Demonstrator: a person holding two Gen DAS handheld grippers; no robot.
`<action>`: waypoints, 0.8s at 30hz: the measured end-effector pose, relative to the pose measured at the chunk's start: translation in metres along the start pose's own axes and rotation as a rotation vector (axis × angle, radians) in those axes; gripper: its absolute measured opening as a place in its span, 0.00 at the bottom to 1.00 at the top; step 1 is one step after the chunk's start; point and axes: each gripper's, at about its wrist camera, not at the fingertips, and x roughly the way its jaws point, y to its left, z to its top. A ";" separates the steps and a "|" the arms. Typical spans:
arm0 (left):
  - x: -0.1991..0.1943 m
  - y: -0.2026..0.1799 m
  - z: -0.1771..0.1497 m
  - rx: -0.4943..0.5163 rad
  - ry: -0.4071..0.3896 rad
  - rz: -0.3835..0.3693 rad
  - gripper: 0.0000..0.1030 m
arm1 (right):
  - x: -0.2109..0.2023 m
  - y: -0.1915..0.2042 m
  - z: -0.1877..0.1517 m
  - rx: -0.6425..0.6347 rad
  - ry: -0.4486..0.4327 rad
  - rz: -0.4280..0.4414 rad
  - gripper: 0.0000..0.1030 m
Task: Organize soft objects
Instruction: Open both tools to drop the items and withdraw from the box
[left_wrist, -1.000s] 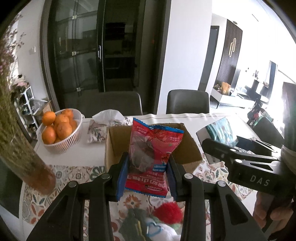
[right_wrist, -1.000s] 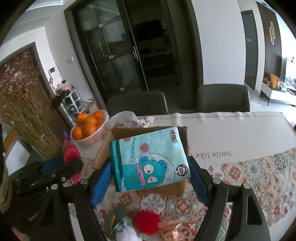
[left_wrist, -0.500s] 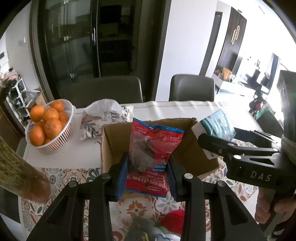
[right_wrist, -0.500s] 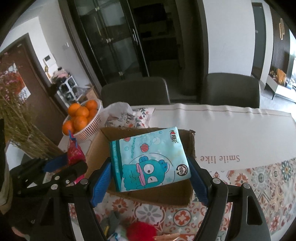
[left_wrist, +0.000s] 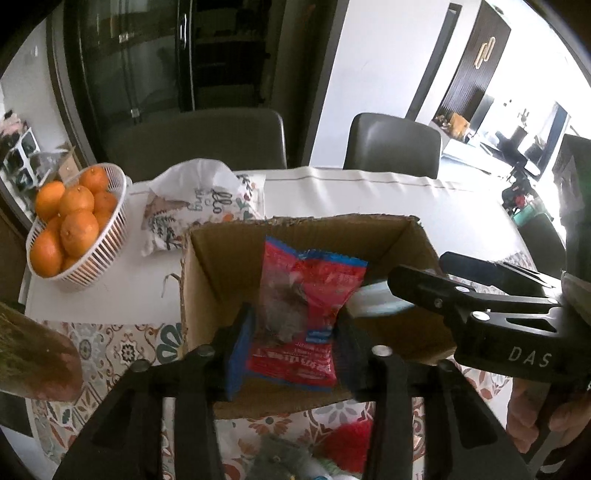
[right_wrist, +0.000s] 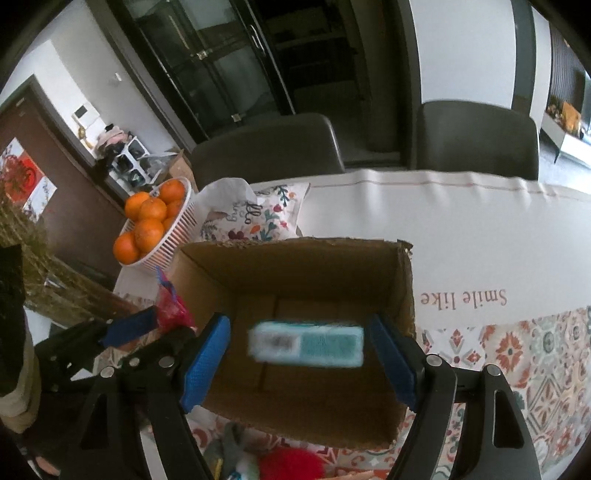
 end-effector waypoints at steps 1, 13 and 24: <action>0.001 0.001 0.000 -0.009 0.004 0.003 0.60 | 0.001 -0.001 0.000 0.008 0.007 0.001 0.79; -0.026 -0.004 -0.017 0.015 -0.020 0.077 0.66 | -0.023 0.003 -0.015 0.001 -0.039 -0.068 0.79; -0.059 -0.013 -0.042 0.015 -0.030 0.103 0.67 | -0.060 0.015 -0.041 -0.036 -0.090 -0.094 0.79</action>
